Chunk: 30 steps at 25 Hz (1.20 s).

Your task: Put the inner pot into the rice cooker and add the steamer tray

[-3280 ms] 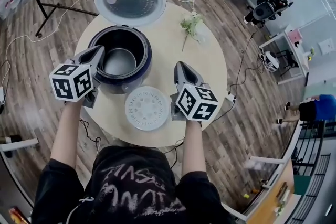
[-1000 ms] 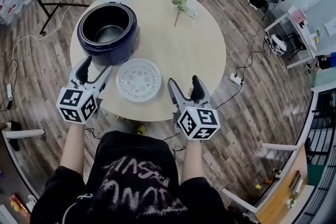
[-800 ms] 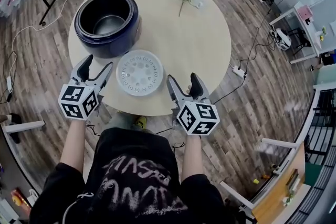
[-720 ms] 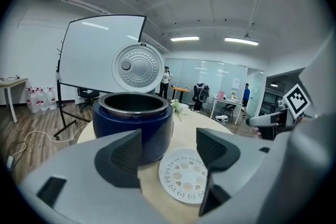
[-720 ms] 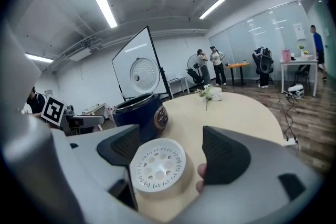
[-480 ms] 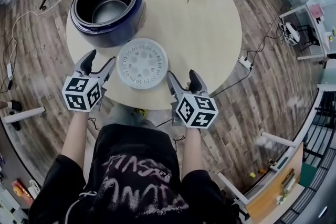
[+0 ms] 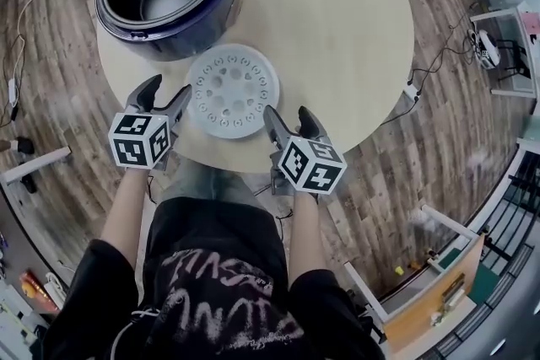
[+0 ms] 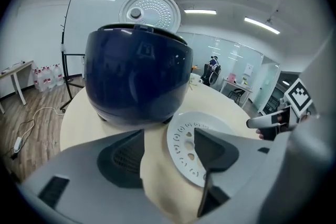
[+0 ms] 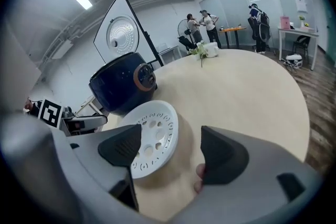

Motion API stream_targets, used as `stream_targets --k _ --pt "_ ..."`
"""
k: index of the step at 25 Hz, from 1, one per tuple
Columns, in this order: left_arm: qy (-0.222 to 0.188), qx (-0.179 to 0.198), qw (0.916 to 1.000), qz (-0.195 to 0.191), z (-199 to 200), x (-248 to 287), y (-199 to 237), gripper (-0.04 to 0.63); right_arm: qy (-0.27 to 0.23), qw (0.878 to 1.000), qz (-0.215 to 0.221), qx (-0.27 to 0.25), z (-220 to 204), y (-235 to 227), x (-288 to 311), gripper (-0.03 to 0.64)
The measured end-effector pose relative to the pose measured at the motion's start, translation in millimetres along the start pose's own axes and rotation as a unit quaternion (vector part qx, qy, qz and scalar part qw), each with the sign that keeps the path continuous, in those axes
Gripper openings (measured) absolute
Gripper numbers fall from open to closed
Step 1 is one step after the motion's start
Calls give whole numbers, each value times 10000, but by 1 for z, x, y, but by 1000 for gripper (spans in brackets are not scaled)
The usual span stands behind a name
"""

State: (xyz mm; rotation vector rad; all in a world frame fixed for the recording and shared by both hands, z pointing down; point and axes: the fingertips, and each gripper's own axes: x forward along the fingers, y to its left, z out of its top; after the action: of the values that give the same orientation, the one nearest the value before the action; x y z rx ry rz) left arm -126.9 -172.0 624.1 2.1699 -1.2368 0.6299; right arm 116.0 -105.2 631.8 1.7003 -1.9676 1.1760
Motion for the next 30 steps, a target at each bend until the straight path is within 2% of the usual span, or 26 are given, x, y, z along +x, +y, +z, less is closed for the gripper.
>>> stream_targets --k 7,12,17,27,30 --pt "308 -102 9995 -37 -15 37 2 296 339 9994 13 92 -11 -10 37 345" --pt "549 -244 9982 -61 -31 45 6 265 558 9983 -13 137 -21 -10 48 318" --pt "703 -387 9966 -195 -35 50 2 211 720 9973 -125 108 -26 -13 55 223" --pt "821 -364 9949 -467 -38 54 -11 110 895 9960 -45 -62 -27 -4 59 97" --pt "830 -379 9946 -504 -37 55 -11 103 891 9960 -17 -26 -25 -4 61 92"
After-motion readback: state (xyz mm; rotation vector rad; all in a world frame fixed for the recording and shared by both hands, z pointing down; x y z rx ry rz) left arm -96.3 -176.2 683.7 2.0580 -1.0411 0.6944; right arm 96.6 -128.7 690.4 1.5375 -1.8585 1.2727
